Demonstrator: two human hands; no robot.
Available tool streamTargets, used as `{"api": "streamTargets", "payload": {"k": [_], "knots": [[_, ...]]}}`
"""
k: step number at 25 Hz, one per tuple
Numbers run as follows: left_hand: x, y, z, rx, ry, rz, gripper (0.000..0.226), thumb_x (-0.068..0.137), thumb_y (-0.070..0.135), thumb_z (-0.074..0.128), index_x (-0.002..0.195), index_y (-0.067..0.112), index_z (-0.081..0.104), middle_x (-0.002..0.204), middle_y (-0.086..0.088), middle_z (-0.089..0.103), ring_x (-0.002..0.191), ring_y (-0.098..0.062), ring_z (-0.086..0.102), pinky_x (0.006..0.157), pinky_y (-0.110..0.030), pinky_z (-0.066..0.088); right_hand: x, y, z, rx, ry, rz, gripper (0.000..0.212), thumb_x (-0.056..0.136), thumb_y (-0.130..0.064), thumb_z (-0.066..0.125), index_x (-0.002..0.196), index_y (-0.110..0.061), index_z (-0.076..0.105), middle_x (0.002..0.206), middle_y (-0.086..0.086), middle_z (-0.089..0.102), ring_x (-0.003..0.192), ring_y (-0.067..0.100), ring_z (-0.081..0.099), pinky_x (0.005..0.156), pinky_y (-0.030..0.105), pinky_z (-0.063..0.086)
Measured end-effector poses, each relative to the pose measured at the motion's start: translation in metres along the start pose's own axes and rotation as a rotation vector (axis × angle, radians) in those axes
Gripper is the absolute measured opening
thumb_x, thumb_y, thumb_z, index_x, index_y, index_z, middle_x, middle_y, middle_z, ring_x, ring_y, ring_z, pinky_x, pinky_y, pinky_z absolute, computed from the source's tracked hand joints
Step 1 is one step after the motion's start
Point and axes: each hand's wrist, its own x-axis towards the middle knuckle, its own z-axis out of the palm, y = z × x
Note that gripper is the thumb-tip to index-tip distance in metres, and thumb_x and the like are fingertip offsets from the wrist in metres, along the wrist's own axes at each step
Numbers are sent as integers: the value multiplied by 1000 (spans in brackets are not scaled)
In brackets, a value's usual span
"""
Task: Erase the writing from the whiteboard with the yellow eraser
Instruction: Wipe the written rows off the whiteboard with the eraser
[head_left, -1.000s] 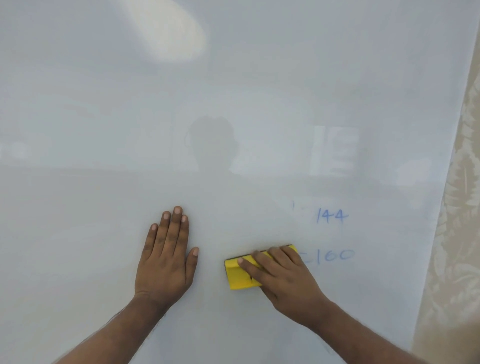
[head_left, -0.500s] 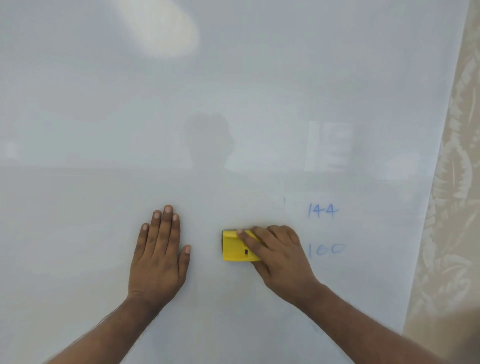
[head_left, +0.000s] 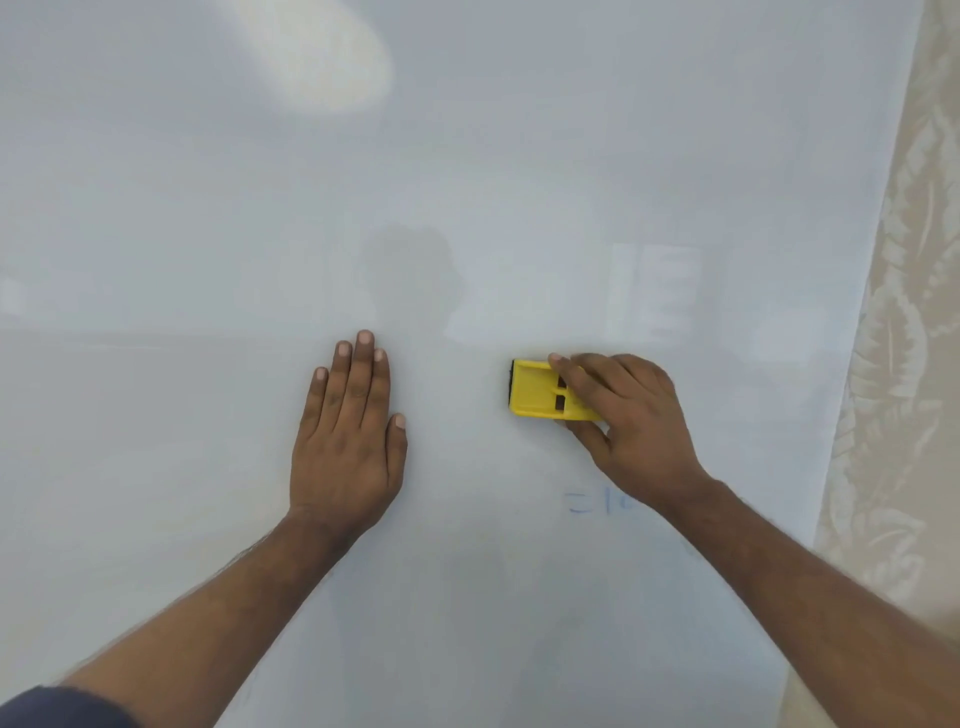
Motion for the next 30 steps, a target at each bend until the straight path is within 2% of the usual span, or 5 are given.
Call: {"api": "streamTargets", "payload": {"k": [4, 12, 19, 24, 30], "knots": [[5, 10, 5, -5, 13, -10, 62, 102, 24, 31, 158, 2, 19, 168, -13, 13, 157, -28, 10, 128, -43, 7, -18, -5, 8, 41, 14, 25, 52, 90, -24, 67, 139, -18, 51, 123, 6, 62, 102, 33, 59, 88, 47, 44], [12, 34, 11, 9, -11, -13, 63, 102, 25, 28, 159, 3, 15, 169, -10, 8, 157, -25, 6, 128, -39, 1, -110, 6, 5, -119, -215, -285, 55, 83, -19, 69, 136, -22, 54, 120, 1, 63, 99, 26, 56, 93, 38, 41], [10, 37, 16, 35, -11, -3, 62, 103, 27, 26, 160, 4, 13, 169, -9, 5, 157, -21, -1, 128, -39, 2, -44, 5, 3, 3, -3, 72, 54, 87, -23, 68, 139, -19, 52, 121, 7, 62, 101, 34, 59, 88, 45, 44], [9, 35, 16, 43, 3, 10, 62, 104, 27, 28, 159, 4, 16, 168, -10, 9, 157, -27, 10, 128, -40, 5, -75, -35, 34, 3, -106, -207, 58, 87, -17, 61, 142, -25, 45, 123, 1, 60, 98, 29, 54, 88, 42, 39], [9, 34, 14, 65, -24, 15, 62, 104, 28, 26, 160, 4, 12, 169, -10, 5, 157, -23, 2, 128, -40, 2, -119, 30, 8, -119, -198, -394, 56, 87, -14, 65, 139, -26, 50, 123, 0, 63, 99, 28, 58, 96, 40, 43]]}}
